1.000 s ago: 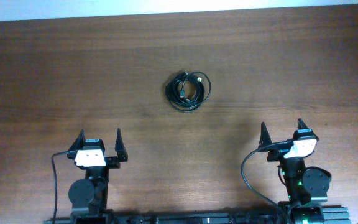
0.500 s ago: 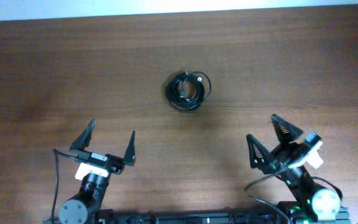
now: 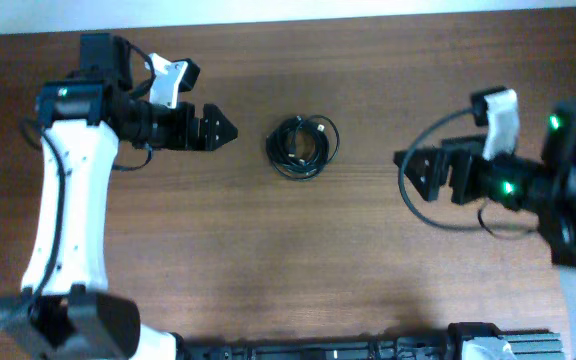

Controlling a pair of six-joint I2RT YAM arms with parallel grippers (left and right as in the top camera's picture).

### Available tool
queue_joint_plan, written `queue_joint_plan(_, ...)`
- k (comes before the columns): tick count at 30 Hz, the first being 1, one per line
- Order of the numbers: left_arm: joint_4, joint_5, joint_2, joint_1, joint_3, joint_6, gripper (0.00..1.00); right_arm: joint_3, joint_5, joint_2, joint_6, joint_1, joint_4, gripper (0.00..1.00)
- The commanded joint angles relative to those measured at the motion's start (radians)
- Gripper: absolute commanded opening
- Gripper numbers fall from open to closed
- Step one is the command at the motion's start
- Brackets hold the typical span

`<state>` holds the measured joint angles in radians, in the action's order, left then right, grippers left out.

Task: Untangle cables

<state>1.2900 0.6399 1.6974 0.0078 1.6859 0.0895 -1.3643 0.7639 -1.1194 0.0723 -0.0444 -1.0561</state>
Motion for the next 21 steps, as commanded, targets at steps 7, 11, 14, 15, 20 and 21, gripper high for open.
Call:
queue_joint_plan(7,-0.009,0.015,0.213,-0.005,0.018,-0.105,0.99,-0.016,-0.283,-0.684,0.132,0.229,0.314,0.83)
queue_joint_plan(11,-0.017,-0.042,0.217,-0.005,0.018,-0.105,0.99,-0.016,-0.179,-0.901,0.135,0.230,0.534,0.85)
queue_joint_plan(14,-0.024,-0.045,0.217,-0.005,0.018,-0.105,0.99,-0.016,-0.173,-0.954,0.151,0.268,0.590,0.64)
queue_joint_plan(15,-0.024,-0.045,0.217,-0.005,0.018,-0.105,0.99,-0.016,-0.173,-0.954,0.154,0.280,0.597,0.41)
queue_joint_plan(20,-0.032,-0.046,0.217,-0.005,0.018,-0.104,0.99,-0.148,-0.003,-0.881,0.225,0.280,0.542,0.04)
queue_joint_plan(21,-0.032,-0.045,0.217,-0.005,0.018,-0.105,0.99,-0.256,0.012,-0.830,0.225,0.281,0.442,0.04)
